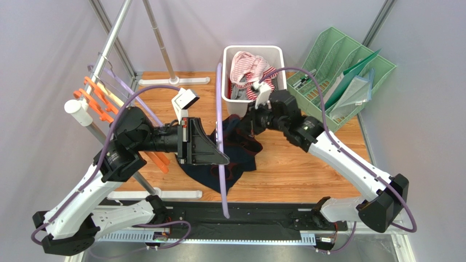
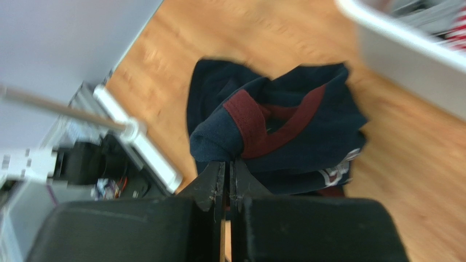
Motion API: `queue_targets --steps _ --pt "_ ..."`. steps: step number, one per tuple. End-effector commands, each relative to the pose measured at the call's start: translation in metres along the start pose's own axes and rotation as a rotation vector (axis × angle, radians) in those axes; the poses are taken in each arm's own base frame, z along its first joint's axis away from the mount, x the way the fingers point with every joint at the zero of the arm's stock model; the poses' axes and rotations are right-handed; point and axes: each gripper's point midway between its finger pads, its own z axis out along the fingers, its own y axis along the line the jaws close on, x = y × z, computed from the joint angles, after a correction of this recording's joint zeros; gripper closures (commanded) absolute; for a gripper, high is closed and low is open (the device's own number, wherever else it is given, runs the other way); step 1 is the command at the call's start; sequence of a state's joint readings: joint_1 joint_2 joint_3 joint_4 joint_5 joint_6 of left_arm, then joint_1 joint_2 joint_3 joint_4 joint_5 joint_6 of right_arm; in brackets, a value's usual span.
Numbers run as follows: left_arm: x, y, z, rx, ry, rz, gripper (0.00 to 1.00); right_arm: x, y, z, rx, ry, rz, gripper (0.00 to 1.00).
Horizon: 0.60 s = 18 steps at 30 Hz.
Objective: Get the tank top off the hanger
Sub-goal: Pick up the tank top from the center of the board.
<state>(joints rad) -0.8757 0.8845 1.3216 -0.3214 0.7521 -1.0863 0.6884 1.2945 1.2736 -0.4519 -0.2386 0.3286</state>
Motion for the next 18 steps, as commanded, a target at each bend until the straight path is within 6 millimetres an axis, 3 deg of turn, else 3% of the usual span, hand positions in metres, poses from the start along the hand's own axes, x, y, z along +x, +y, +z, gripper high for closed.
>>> queue_targets --steps 1,3,4,7,9,10,12,13,16,18 --pt "-0.014 -0.025 0.001 0.059 -0.018 0.118 1.00 0.045 0.032 0.031 -0.119 0.091 -0.077 1.00" --pt "-0.019 -0.030 0.003 0.069 -0.028 0.132 1.00 0.064 0.035 0.049 -0.122 0.141 -0.048 1.00" --pt "-0.021 -0.032 0.003 0.073 -0.031 0.134 1.00 0.078 0.029 0.069 -0.109 0.167 -0.019 1.00" --pt "-0.025 -0.035 0.006 0.081 -0.034 0.141 1.00 0.104 0.020 0.099 -0.075 0.215 0.059 0.89" --pt "-0.026 -0.037 0.004 0.083 -0.040 0.148 1.00 0.123 0.016 0.108 -0.043 0.250 0.046 0.67" --pt "-0.026 -0.037 0.003 0.078 -0.046 0.150 1.00 0.130 0.009 0.113 -0.005 0.260 0.037 0.50" --pt "-0.024 -0.038 -0.001 0.072 -0.050 0.168 1.00 0.145 -0.003 0.112 0.044 0.287 0.021 0.36" --pt "-0.024 -0.034 -0.001 0.059 -0.054 0.169 1.00 0.145 -0.015 0.109 0.100 0.270 0.001 0.17" --pt "-0.021 -0.027 -0.002 0.039 -0.054 0.170 1.00 0.150 -0.045 0.099 0.236 0.252 -0.053 0.00" --pt "-0.019 -0.024 -0.001 0.035 -0.050 0.165 1.00 0.154 -0.052 0.094 0.260 0.266 -0.089 0.00"
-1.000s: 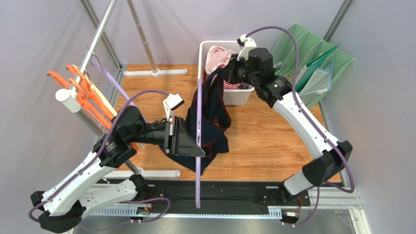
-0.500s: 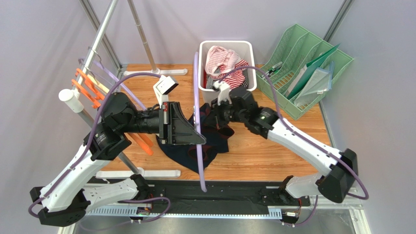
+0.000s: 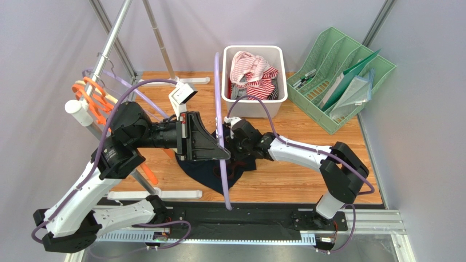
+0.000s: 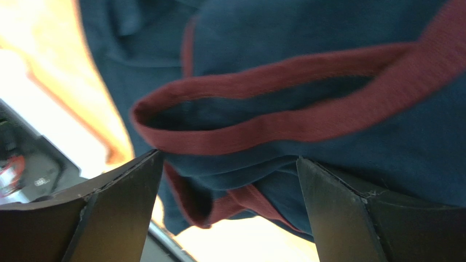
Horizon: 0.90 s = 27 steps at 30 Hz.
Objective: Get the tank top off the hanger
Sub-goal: Pick up the tank top from the center of the board.
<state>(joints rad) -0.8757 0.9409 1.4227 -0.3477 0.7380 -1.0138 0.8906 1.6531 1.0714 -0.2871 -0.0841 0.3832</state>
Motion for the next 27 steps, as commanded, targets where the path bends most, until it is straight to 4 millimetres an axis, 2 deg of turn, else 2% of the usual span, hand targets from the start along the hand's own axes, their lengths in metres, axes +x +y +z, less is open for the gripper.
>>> queue_targets --steps 1,3,4,6,9,12,15,17,20,23,24,26,27 --pt "-0.003 -0.010 -0.005 0.028 -0.028 0.077 1.00 -0.025 -0.031 -0.015 0.168 -0.131 -0.066 0.00" --pt "-0.002 -0.008 -0.005 0.022 -0.028 0.073 1.00 -0.029 -0.039 -0.014 0.209 -0.140 -0.112 0.00" --pt "-0.002 -0.006 -0.005 0.018 -0.030 0.071 1.00 -0.032 -0.048 -0.011 0.256 -0.146 -0.122 0.00" --pt "-0.002 -0.004 -0.004 0.016 -0.027 0.069 1.00 -0.035 -0.052 -0.002 0.255 -0.146 -0.137 0.00" --pt "-0.001 -0.005 -0.004 0.017 -0.025 0.064 1.00 -0.029 -0.032 0.020 0.166 -0.096 -0.132 0.00" --pt "-0.001 -0.007 -0.006 0.018 -0.030 0.069 1.00 -0.006 0.001 0.037 0.083 -0.052 -0.179 0.00" --pt "0.000 -0.007 -0.008 0.014 -0.035 0.070 1.00 0.017 0.013 0.047 0.117 -0.021 -0.215 0.00" --pt "-0.001 -0.007 -0.008 0.012 -0.037 0.069 1.00 0.035 0.009 0.056 0.159 0.009 -0.191 0.00" --pt "0.000 -0.005 -0.008 0.008 -0.034 0.065 1.00 0.057 -0.009 0.061 0.250 0.049 -0.161 0.00" --pt "-0.001 -0.004 -0.006 0.008 -0.036 0.063 1.00 0.066 -0.027 0.061 0.333 0.066 -0.151 0.00" --pt "0.000 -0.004 -0.006 0.012 -0.033 0.060 1.00 0.070 -0.035 0.058 0.369 0.078 -0.150 0.01" --pt "-0.001 -0.005 -0.005 0.015 -0.032 0.059 1.00 0.073 -0.038 0.055 0.384 0.084 -0.134 0.14" --pt "-0.002 -0.006 -0.005 0.016 -0.034 0.061 1.00 0.075 -0.040 0.052 0.385 0.083 -0.128 0.31"
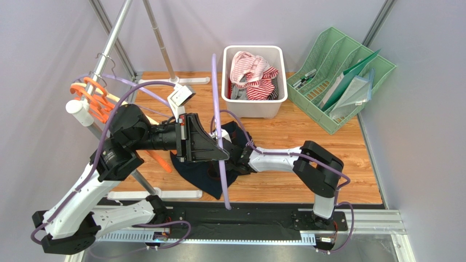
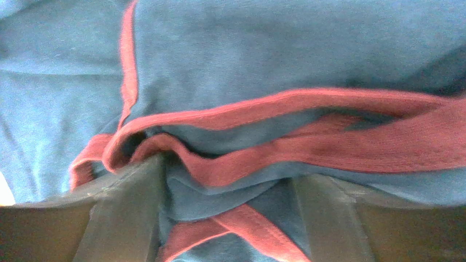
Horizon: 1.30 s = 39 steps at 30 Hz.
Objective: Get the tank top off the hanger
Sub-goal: Pick up the tank top from the center of the board.
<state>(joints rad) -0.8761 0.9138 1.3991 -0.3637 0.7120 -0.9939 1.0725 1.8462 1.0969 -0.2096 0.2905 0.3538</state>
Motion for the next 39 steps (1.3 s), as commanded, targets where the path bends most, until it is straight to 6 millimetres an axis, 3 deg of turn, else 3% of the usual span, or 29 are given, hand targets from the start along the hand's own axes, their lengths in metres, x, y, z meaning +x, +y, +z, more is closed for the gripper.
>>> queue_targets --steps 1,3,7,9,11,12,16,17,19,20,23,24,26,27,28,30,31,34,35,36,39 --pt "-0.005 -0.011 -0.001 0.041 -0.021 0.052 1.00 0.048 -0.026 0.004 0.112 0.123 0.038 0.40" --pt "-0.005 -0.011 -0.001 0.041 -0.019 0.050 1.00 0.043 -0.031 -0.005 0.128 0.090 0.067 0.64" --pt "-0.005 -0.012 -0.002 0.044 -0.018 0.052 1.00 0.047 -0.050 -0.025 0.175 0.050 0.082 0.78" --pt "-0.004 -0.012 -0.002 0.043 -0.016 0.051 1.00 0.032 -0.056 -0.043 0.178 -0.012 0.107 0.91" --pt "-0.004 -0.012 -0.002 0.043 -0.016 0.051 1.00 0.033 -0.063 -0.058 0.182 -0.038 0.121 1.00" --pt "-0.005 -0.013 -0.002 0.045 -0.017 0.053 1.00 0.019 -0.065 -0.078 0.164 -0.096 0.149 1.00" --pt "-0.005 -0.014 -0.002 0.047 -0.014 0.056 1.00 -0.002 -0.083 -0.135 0.143 -0.249 0.232 1.00" --pt "-0.005 -0.013 -0.002 0.046 -0.014 0.058 1.00 -0.011 -0.091 -0.159 0.130 -0.314 0.261 1.00" --pt "-0.004 -0.012 -0.003 0.041 -0.016 0.063 1.00 -0.026 -0.110 -0.185 0.161 -0.403 0.285 1.00" --pt "-0.004 -0.011 -0.002 0.034 -0.015 0.064 1.00 -0.044 -0.119 -0.211 0.156 -0.481 0.317 1.00" --pt "-0.004 -0.004 -0.003 0.002 -0.025 0.081 1.00 -0.081 -0.147 -0.252 0.197 -0.612 0.352 1.00" --pt "-0.005 -0.001 -0.003 -0.014 -0.029 0.085 1.00 -0.108 -0.149 -0.278 0.177 -0.679 0.370 1.00" --pt "-0.007 -0.001 -0.003 -0.019 -0.033 0.093 1.00 -0.136 -0.160 -0.294 0.210 -0.725 0.348 1.00" --pt "-0.005 0.000 -0.003 -0.022 -0.024 0.089 1.00 -0.161 -0.162 -0.318 0.199 -0.783 0.351 1.00" --pt "-0.006 0.000 -0.003 -0.025 -0.026 0.095 1.00 -0.176 -0.168 -0.330 0.213 -0.815 0.354 1.00" --pt "-0.006 -0.001 -0.003 -0.022 -0.026 0.096 1.00 -0.202 -0.169 -0.334 0.233 -0.840 0.309 1.00" --pt "-0.006 -0.001 -0.003 -0.025 -0.028 0.096 1.00 -0.225 -0.177 -0.361 0.245 -0.909 0.324 1.00" --pt "-0.005 0.002 -0.003 -0.029 -0.023 0.089 1.00 -0.264 -0.188 -0.373 0.307 -0.973 0.250 1.00" --pt "-0.003 0.004 -0.002 -0.032 -0.016 0.079 1.00 -0.286 -0.191 -0.383 0.323 -1.024 0.243 1.00" --pt "-0.002 0.005 -0.002 -0.030 -0.014 0.077 1.00 -0.295 -0.203 -0.387 0.387 -1.034 0.208 1.00" --pt "0.000 0.011 0.000 -0.040 -0.008 0.065 1.00 -0.334 -0.216 -0.399 0.406 -1.091 0.210 1.00"
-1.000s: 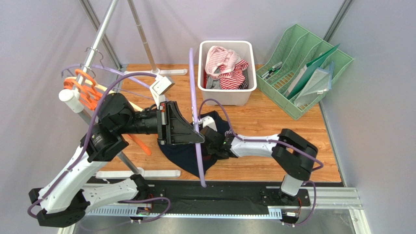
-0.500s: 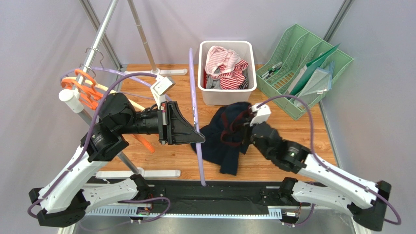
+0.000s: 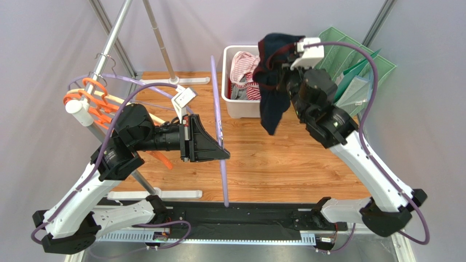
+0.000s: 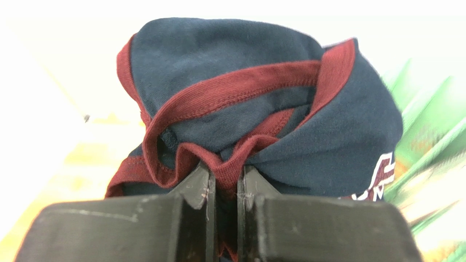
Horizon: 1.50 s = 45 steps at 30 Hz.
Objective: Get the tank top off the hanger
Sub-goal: Pick up the tank top from the center of the board, then place the tank top in the bin.
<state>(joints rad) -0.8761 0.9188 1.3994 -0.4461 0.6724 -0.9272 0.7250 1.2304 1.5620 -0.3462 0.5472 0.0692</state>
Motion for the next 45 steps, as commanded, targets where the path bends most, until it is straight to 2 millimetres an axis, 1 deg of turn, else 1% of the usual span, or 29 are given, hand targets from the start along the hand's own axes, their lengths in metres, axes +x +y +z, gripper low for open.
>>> queue_targets --steps 1,4,5,6,7,9,10,11,15,16,18,19,21,22,24,25,27,28,29,30,31,33,34,37,38,39,40,44,45 --pt "-0.005 -0.010 -0.002 0.038 -0.021 0.056 1.00 -0.086 -0.009 0.030 0.021 -0.220 -0.030 1.00" --pt "-0.006 -0.007 0.000 0.028 -0.024 0.053 1.00 -0.109 -0.004 0.056 -0.006 -0.287 -0.039 1.00" --pt "-0.006 -0.007 0.000 0.026 -0.023 0.051 1.00 -0.097 0.001 0.077 -0.005 -0.263 -0.060 1.00" --pt "-0.006 -0.007 0.001 0.028 -0.020 0.049 1.00 -0.118 -0.001 0.078 -0.004 -0.306 -0.050 1.00" --pt "-0.006 -0.006 0.001 0.025 -0.020 0.046 1.00 -0.104 0.003 0.098 -0.004 -0.280 -0.073 1.00" --pt "-0.006 -0.004 0.003 0.019 -0.017 0.041 1.00 -0.112 0.002 0.112 -0.012 -0.306 -0.071 1.00" --pt "-0.007 -0.003 0.004 0.018 -0.019 0.041 1.00 -0.092 0.005 0.131 -0.010 -0.272 -0.084 1.00" --pt "-0.007 -0.002 0.004 0.015 -0.017 0.038 1.00 -0.088 0.008 0.139 -0.019 -0.285 -0.083 1.00" --pt "-0.008 -0.003 0.006 0.017 -0.015 0.035 1.00 -0.021 0.015 0.183 -0.034 -0.187 -0.094 1.00" --pt "-0.009 -0.002 0.006 0.016 -0.016 0.034 1.00 0.013 0.017 0.199 -0.034 -0.126 -0.105 1.00" --pt "-0.009 -0.002 0.007 0.015 -0.015 0.032 1.00 0.050 0.019 0.213 -0.034 -0.056 -0.091 1.00" --pt "-0.008 -0.001 0.007 0.013 -0.012 0.030 1.00 0.088 0.020 0.225 -0.036 0.020 -0.102 1.00" --pt "-0.008 0.000 0.008 0.010 -0.011 0.028 1.00 0.125 0.022 0.234 -0.034 0.094 -0.076 0.99" --pt "-0.008 0.001 0.008 0.009 -0.011 0.027 1.00 0.159 0.019 0.241 -0.018 0.163 -0.079 0.98" --pt "-0.008 0.002 0.010 0.008 -0.008 0.026 1.00 0.195 0.017 0.247 -0.005 0.243 -0.045 0.95" --pt "-0.008 0.002 0.010 0.008 -0.008 0.026 1.00 0.236 0.012 0.248 0.005 0.344 -0.052 0.94" --pt "-0.008 0.004 0.011 0.005 -0.005 0.026 1.00 0.263 0.007 0.253 0.026 0.423 -0.007 0.93" --pt "-0.008 0.004 0.011 0.005 -0.007 0.028 1.00 0.304 0.002 0.248 0.039 0.530 -0.007 0.93" --pt "-0.008 0.005 0.012 0.004 -0.006 0.026 1.00 0.312 0.011 0.248 -0.011 0.571 0.034 0.93" --pt "-0.009 0.006 0.013 0.002 -0.004 0.022 1.00 0.327 0.004 0.246 -0.006 0.624 0.072 0.93" --pt "-0.009 0.006 0.013 0.003 -0.003 0.022 1.00 0.355 0.001 0.238 0.009 0.717 0.122 0.93" --pt "-0.009 0.007 0.014 0.001 -0.004 0.021 1.00 0.377 0.001 0.226 -0.012 0.798 0.187 0.88" --pt "-0.009 0.007 0.015 0.001 -0.004 0.018 1.00 0.372 0.003 0.224 -0.012 0.789 0.208 0.83" --pt "-0.012 0.005 0.015 0.005 -0.007 0.019 1.00 0.362 0.003 0.214 -0.028 0.804 0.204 0.52" --pt "-0.012 0.006 0.017 0.003 -0.005 0.017 1.00 0.355 0.003 0.213 -0.029 0.803 0.195 0.47" --pt "-0.013 0.005 0.016 0.005 -0.007 0.017 1.00 0.333 0.007 0.217 -0.043 0.772 0.186 0.43" --pt "-0.014 0.005 0.016 0.003 -0.011 0.017 1.00 0.323 0.005 0.211 -0.043 0.791 0.166 0.34" --pt "-0.020 0.003 0.018 0.000 -0.033 0.020 1.00 0.266 0.008 0.195 -0.071 0.767 0.132 0.21" --pt "-0.021 0.003 0.018 0.000 -0.039 0.017 1.00 0.236 0.009 0.187 -0.085 0.723 0.134 0.19"
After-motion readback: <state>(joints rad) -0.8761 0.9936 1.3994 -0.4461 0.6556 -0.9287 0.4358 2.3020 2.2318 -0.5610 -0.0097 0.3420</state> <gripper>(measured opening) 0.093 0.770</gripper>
